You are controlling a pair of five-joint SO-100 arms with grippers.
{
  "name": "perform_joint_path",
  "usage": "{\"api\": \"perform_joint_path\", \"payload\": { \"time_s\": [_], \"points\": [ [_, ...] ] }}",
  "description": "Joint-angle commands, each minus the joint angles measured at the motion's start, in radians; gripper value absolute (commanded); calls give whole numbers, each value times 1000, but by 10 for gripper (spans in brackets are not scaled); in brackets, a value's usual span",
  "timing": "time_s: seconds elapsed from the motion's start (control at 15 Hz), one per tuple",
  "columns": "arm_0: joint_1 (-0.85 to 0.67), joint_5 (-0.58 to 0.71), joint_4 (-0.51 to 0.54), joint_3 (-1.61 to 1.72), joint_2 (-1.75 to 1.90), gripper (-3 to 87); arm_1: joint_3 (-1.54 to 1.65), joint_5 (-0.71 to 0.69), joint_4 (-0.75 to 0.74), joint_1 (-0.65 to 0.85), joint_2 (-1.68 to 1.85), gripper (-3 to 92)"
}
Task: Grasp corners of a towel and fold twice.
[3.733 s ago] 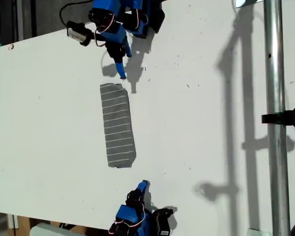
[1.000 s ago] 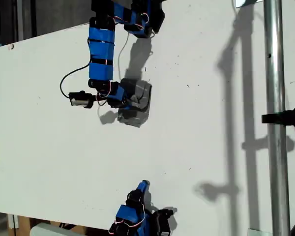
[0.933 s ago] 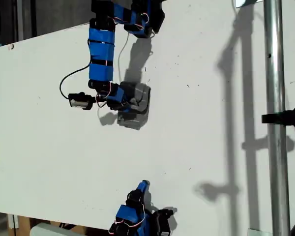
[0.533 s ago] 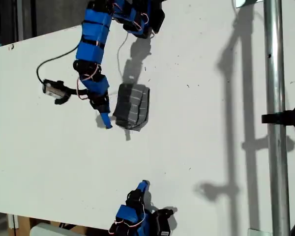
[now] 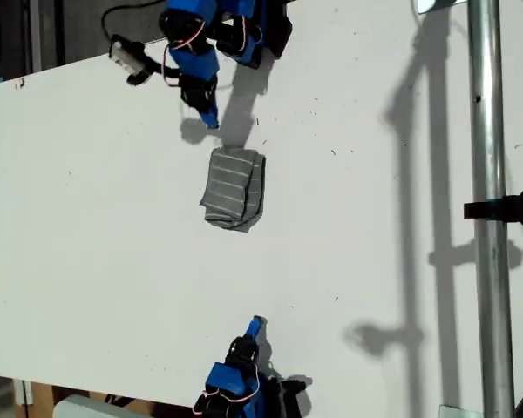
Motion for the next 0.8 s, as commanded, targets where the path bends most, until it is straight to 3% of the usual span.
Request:
{"api": "perform_joint_path", "payload": {
  "time_s": [0.0,0.13,0.2,0.73],
  "points": [
    [5,87,-8,6,2,37,121,135,155,-46,268,-3],
    [3,86,-8,6,2,37,221,291,172,-124,278,55],
    [3,86,-8,6,2,37,218,245,186,-166,278,120],
    [2,86,-8,6,2,36,212,192,193,-202,284,120]
  ]
}}
